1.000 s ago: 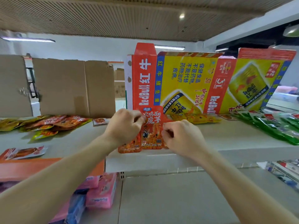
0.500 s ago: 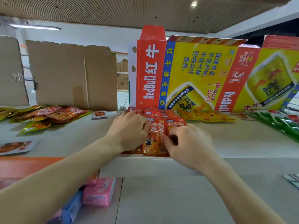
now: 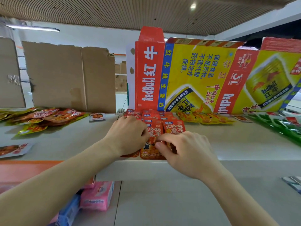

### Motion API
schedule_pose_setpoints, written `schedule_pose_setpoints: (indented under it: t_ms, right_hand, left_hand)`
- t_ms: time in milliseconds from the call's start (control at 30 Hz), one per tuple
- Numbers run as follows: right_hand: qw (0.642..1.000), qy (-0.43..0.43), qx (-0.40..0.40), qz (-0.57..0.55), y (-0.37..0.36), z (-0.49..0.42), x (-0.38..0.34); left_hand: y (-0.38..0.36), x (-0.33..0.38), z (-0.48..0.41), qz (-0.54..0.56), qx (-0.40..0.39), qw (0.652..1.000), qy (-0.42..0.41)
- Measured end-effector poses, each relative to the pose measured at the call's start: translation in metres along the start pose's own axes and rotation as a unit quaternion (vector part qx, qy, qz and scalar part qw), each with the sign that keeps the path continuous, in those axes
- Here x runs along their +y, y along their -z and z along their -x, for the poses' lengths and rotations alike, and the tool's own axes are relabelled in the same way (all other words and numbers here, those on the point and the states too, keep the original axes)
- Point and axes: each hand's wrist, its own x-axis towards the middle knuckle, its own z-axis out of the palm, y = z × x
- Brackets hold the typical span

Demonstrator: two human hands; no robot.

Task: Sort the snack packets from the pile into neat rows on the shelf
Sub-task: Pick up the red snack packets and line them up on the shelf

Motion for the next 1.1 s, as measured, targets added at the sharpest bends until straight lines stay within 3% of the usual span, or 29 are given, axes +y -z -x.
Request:
schedule_pose_setpoints:
  t_ms: [333,433,533,767,1100]
  right_hand:
    - [1.000,-0.001,0.004,-0.006,-0.001,0.000,0.001]
    - [0.998,-0.002,0.055,0.002,-0.001,0.001,0.000]
    - [0.985,-0.014,0.170,-0.014,-0.003,0.000,0.001]
    - [0.980,-0.031,0.193,-0.025,-0.003,0.000,0.001]
    - [0.973,0.001,0.224,-0.051,0.008,-0.001,-0.035]
  left_hand:
    - [-0.003,-0.005,-0.001,0.006,0.011,1.000,-0.022]
    - [-0.001,-0.003,0.001,0.040,0.018,0.999,-0.015]
    - [0.004,-0.002,0.005,0.072,0.089,0.993,-0.017]
    - [0.013,0.002,0.011,0.063,0.182,0.981,-0.003]
    - [0.055,0.004,0.072,-0.027,0.124,0.992,0.019]
